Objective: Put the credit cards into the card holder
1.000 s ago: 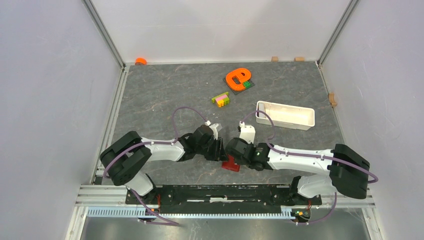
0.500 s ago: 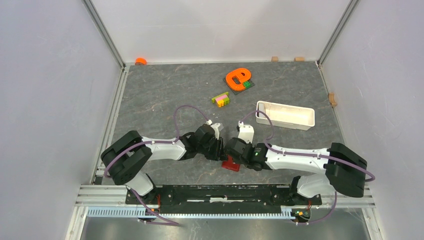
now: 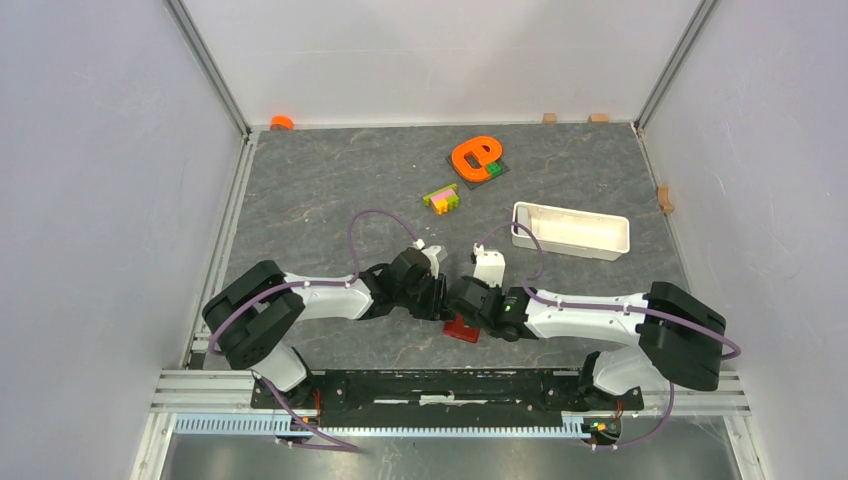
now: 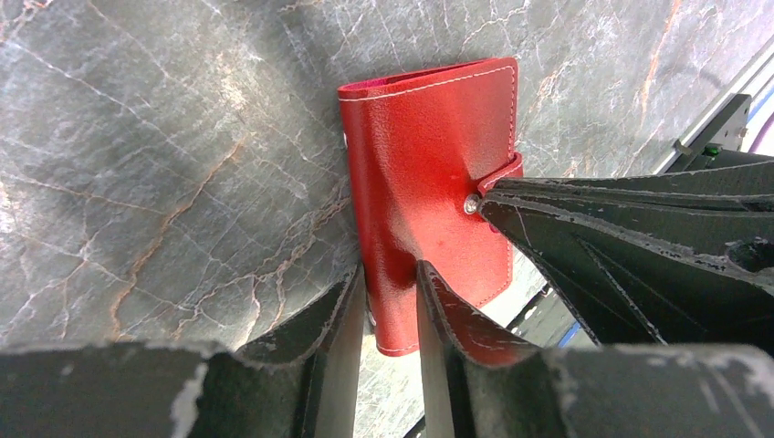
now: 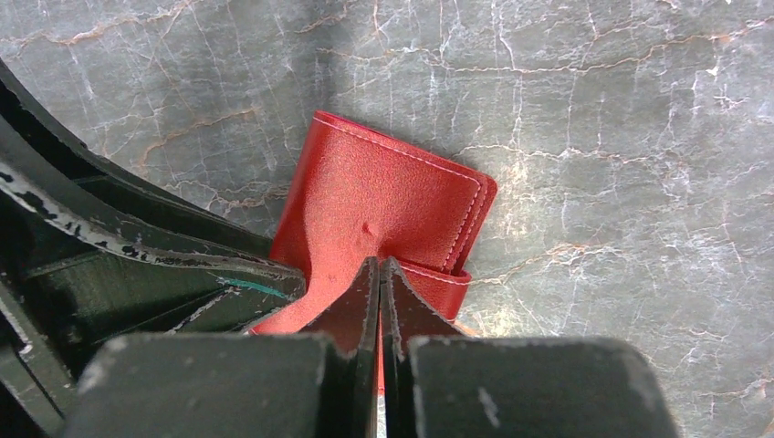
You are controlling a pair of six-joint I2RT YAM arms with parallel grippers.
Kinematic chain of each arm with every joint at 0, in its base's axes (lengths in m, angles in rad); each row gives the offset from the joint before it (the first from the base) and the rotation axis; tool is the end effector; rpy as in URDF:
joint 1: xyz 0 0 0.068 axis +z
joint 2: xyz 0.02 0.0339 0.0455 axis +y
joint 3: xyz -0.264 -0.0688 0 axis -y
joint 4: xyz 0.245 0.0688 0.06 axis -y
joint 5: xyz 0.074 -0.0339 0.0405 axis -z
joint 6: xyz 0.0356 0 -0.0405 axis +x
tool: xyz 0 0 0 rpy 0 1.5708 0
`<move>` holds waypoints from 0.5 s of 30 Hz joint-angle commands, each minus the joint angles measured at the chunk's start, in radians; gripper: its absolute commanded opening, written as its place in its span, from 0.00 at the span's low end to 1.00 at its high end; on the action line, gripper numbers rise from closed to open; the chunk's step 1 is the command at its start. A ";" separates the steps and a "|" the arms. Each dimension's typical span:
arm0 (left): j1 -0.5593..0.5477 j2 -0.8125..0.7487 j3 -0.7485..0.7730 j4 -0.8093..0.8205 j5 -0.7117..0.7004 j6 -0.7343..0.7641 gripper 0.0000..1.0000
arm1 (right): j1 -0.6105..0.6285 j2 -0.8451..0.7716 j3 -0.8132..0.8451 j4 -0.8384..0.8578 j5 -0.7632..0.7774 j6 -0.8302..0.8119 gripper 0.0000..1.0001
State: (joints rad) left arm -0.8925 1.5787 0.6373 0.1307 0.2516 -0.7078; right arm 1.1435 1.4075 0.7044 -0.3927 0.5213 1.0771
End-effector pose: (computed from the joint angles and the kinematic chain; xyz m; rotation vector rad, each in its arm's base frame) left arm 0.1748 -0.2310 0.1361 0.3725 2.5904 -0.9794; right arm 0.1200 0.2208 0.1681 0.0771 2.4657 0.2420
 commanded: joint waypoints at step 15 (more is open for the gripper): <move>0.003 0.038 0.013 -0.049 -0.064 0.062 0.34 | 0.042 0.053 0.038 -0.021 0.082 0.079 0.00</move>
State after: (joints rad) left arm -0.8921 1.5841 0.6426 0.1257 0.2520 -0.7078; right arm 1.1725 1.4319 0.7078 -0.3901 0.5701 1.1057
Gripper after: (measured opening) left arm 0.342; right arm 0.004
